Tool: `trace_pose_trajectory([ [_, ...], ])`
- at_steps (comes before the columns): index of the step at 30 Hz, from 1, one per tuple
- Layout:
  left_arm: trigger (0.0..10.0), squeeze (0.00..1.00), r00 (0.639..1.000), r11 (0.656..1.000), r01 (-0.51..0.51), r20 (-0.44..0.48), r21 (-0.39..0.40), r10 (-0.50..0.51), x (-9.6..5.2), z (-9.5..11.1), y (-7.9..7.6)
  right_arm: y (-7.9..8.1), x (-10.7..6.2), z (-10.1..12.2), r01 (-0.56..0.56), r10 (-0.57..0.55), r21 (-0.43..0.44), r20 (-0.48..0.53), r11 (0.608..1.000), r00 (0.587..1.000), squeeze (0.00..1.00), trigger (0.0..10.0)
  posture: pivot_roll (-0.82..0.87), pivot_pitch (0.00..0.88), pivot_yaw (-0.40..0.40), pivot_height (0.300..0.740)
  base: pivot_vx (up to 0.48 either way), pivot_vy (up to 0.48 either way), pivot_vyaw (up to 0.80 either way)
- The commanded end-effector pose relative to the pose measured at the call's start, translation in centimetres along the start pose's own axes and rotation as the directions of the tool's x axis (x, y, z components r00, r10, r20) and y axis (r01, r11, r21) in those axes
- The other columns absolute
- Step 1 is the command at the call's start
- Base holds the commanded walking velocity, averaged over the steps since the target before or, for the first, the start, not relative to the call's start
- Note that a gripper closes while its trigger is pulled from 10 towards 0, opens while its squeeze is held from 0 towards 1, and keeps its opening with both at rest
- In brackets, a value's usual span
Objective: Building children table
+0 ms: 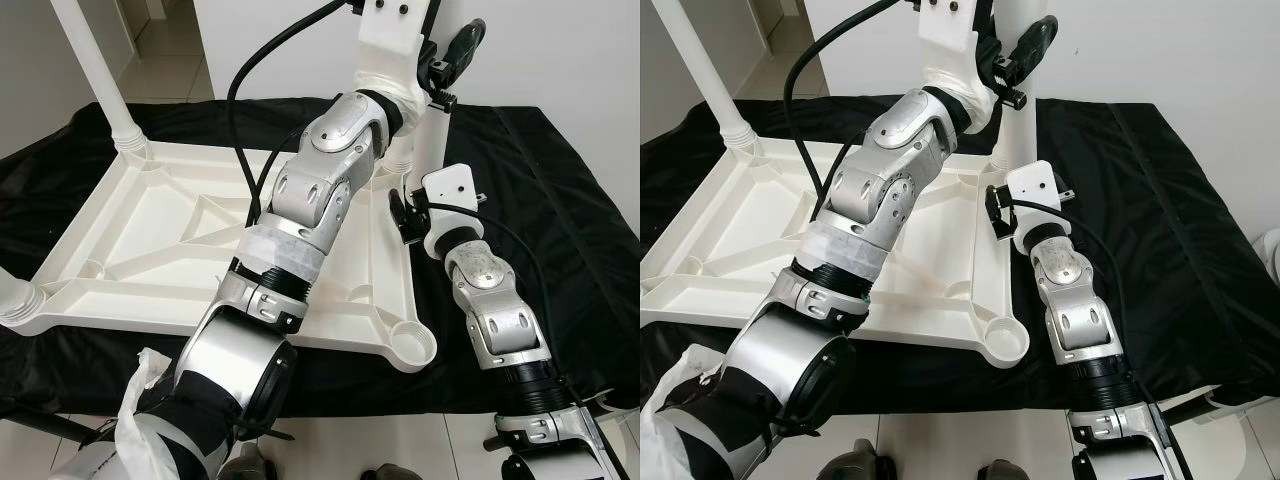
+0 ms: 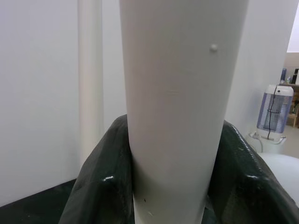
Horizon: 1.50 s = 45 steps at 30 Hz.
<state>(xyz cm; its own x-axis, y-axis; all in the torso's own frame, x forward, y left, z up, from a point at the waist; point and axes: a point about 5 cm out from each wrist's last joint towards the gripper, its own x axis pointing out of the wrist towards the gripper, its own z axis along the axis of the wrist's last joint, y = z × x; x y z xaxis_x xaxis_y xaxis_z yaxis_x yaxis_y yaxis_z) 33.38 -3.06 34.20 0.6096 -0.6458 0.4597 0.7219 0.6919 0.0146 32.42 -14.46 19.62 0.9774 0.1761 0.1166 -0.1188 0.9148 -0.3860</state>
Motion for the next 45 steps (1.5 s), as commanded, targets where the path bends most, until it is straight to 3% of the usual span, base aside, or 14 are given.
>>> trace_pose_trajectory([
  [1, 10.0, 0.0, 0.999, 0.999, 0.038, 0.026, -0.014, -0.037, 0.3, 0.5, -1.2, 0.3, 0.0, -0.3, -0.01, 0.01, -0.02, -0.011, 1.0, 1.0, 0.0, 10.0, -0.03, 0.0, 0.014, 0.74, 0.0, 0.0, 0.0],
  [7, 10.0, 0.0, 0.998, 0.998, 0.056, 0.013, -0.02, -0.056, 0.1, 0.3, -1.8, -1.1, 0.5, 0.4, 0.069, -0.067, -0.046, 0.038, 0.997, 0.997, 0.0, 10.0, -0.03, 0.0, 0.018, 0.74, 0.0, 0.0, 0.0],
  [15, 10.0, 0.0, 0.998, 0.997, 0.068, 0.013, -0.037, -0.068, 0.1, 0.4, -2.2, -1.7, 1.0, 1.1, 0.121, -0.119, -0.027, 0.089, 0.992, 0.989, 0.0, 10.0, -0.02, 0.0, 0.014, 0.74, 0.0, 0.0, 0.0],
  [38, 10.0, 0.0, 0.995, 0.993, 0.095, 0.002, -0.065, -0.095, -0.2, 0.3, -3.2, -1.2, 1.4, 0.3, 0.097, -0.081, -0.105, 0.145, 0.99, 0.986, 0.0, 10.0, -0.02, 0.0, 0.01, 0.74, 0.0, 0.0, 0.0],
  [40, 10.0, 0.0, 0.995, 0.993, 0.096, 0.002, -0.069, -0.096, -0.2, 0.3, -3.2, -1.2, 1.4, 0.1, 0.099, -0.084, -0.101, 0.143, 0.99, 0.986, 0.0, 1.8, -0.02, 0.0, 0.01, 0.74, 0.0, 0.0, 0.0],
  [41, 10.0, 0.0, 0.995, 0.993, 0.096, 0.002, -0.069, -0.096, -0.2, 0.3, -3.2, -1.2, 1.4, 0.0, 0.098, -0.083, -0.102, 0.144, 0.99, 0.986, 0.0, 1.8, -0.02, 0.0, 0.01, 0.74, 0.0, 0.0, 0.0],
  [42, 10.0, 0.0, 0.995, 0.993, 0.097, 0.003, -0.071, -0.097, -0.2, 0.4, -3.3, -1.1, 1.4, -0.1, 0.093, -0.079, -0.092, 0.145, 0.991, 0.986, 0.0, 2.5, -0.02, 0.0, 0.01, 0.74, 0.0, 0.0, 0.0],
  [44, 10.0, 0.0, 0.995, 0.993, 0.098, 0.005, -0.071, -0.097, -0.2, 0.4, -3.3, -1.0, 1.3, -0.1, 0.089, -0.076, -0.084, 0.147, 0.992, 0.986, 0.0, 2.5, -0.02, 0.0, 0.01, 0.74, 0.0, 0.0, 0.0],
  [45, 10.0, 0.0, 0.995, 0.993, 0.098, 0.004, -0.072, -0.098, -0.2, 0.4, -3.3, -1.1, 1.3, -0.2, 0.099, -0.085, -0.089, 0.143, 0.991, 0.986, 0.0, 0.0, -0.02, 0.0, 0.01, 0.74, 0.0, 0.0, 0.0],
])
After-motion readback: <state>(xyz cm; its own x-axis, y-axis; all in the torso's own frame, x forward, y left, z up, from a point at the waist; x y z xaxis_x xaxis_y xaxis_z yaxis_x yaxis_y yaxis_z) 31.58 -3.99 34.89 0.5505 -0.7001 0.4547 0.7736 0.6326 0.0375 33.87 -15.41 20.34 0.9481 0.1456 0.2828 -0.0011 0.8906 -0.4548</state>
